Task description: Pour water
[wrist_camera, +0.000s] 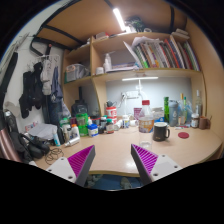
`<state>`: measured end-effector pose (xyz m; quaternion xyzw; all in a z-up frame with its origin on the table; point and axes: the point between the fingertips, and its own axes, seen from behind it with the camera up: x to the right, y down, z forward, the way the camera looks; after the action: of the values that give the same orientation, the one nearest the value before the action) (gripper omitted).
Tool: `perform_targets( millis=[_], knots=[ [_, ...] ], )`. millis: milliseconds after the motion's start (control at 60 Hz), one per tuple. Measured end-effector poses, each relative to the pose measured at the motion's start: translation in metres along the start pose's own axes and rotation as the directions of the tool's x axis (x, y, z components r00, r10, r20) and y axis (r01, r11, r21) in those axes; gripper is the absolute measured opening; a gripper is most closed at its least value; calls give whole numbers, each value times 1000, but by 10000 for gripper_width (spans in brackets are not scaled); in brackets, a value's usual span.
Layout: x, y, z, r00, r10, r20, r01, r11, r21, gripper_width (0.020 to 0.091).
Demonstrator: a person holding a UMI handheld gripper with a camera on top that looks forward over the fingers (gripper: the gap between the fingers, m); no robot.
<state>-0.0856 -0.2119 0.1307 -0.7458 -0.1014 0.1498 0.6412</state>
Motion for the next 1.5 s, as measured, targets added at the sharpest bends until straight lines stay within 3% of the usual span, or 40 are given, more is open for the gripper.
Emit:
perform_targets(
  millis=[250, 600, 900, 1167, 1233, 1283, 1417, 1500],
  knots=[
    [17, -2, 6, 1000, 0, -28, 0, 1000, 6, 799],
    [110, -6, 43, 991, 6, -131, 1, 999, 50, 799],
    [131, 7, 112, 994, -57, -96, 57, 998, 5, 801],
    [148, -2, 179, 985, -77, -154, 84, 996, 37, 802],
    [152, -2, 193, 982, -96, -164, 103, 994, 35, 769],
    [157, -2, 201, 978, -117, -173, 126, 991, 43, 580],
    [168, -4, 206, 977, -60, -203, 75, 995, 66, 527],
    [164, -3, 210, 981, -82, -176, 93, 994, 52, 485]
  ],
)
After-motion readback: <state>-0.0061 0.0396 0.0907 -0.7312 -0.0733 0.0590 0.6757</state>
